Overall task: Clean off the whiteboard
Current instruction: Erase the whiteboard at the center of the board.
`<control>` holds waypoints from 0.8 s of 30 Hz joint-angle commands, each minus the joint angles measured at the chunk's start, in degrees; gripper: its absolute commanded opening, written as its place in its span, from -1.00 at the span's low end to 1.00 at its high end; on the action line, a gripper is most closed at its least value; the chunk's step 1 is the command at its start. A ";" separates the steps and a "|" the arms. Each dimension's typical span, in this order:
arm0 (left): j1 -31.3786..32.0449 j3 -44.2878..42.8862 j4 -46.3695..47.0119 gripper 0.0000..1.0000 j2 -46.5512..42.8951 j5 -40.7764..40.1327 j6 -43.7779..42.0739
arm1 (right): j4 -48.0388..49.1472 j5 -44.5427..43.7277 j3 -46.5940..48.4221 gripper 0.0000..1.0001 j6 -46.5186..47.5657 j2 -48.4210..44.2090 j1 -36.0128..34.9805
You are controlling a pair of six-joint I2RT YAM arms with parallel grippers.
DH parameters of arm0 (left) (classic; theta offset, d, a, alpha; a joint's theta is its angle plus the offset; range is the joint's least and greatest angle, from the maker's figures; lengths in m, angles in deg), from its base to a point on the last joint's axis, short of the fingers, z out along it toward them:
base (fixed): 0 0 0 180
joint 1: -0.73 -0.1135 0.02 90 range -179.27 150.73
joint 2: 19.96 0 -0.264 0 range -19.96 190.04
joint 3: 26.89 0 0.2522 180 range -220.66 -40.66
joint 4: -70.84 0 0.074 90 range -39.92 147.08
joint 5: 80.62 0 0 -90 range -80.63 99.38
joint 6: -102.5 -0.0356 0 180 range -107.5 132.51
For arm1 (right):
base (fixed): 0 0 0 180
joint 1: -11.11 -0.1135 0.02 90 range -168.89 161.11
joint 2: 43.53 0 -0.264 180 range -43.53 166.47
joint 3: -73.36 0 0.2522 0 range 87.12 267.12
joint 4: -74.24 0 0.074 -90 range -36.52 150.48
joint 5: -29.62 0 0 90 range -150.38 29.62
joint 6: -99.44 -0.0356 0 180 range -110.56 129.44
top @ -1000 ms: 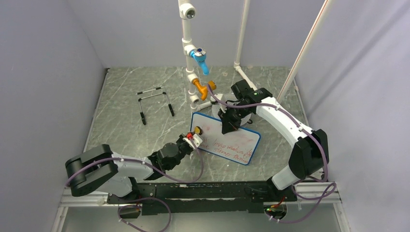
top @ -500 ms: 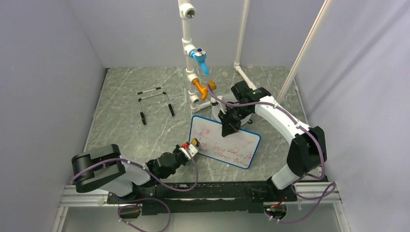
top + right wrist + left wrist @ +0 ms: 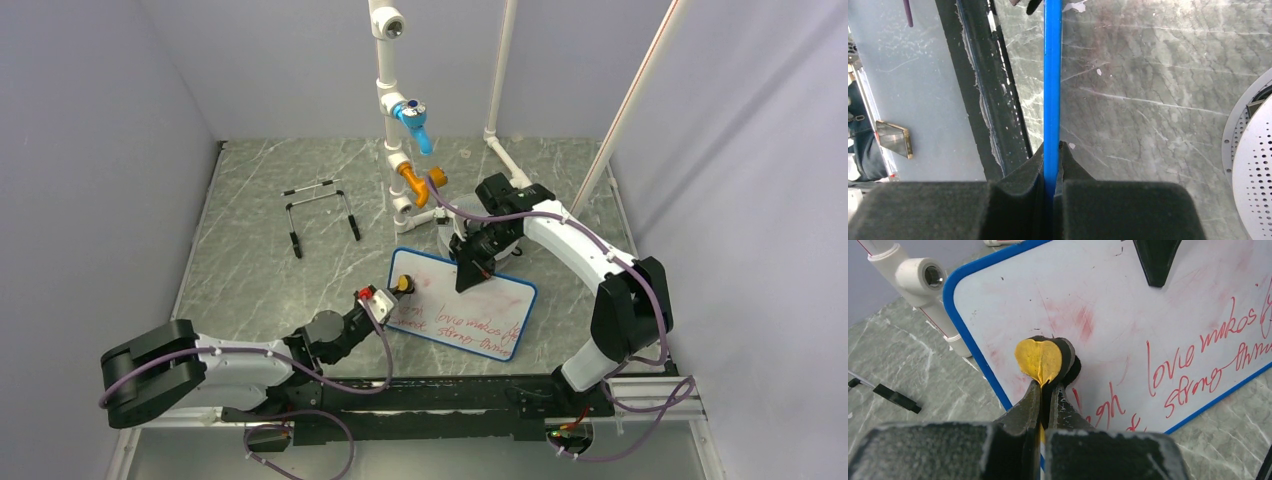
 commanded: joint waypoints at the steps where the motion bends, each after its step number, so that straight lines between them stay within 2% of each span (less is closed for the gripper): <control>1: -0.79 -0.18 -0.38 -1.00 0.34 2.22 4.01 | 2.48 3.49 -0.41 -1.00 3.23 0.15 -0.38; 11: -0.07 0.98 -4.76 -1.00 7.10 -1.42 18.45 | 5.05 2.21 -0.35 -1.00 -0.13 -0.48 2.11; 18: 0.48 1.38 -2.01 -1.00 12.90 -5.10 20.95 | 6.34 2.46 -0.59 -1.00 -1.67 -1.76 4.86; 24: 0.48 1.42 -1.87 -1.00 12.73 -6.72 20.54 | 6.44 3.00 -0.86 -1.00 -1.63 -1.82 5.61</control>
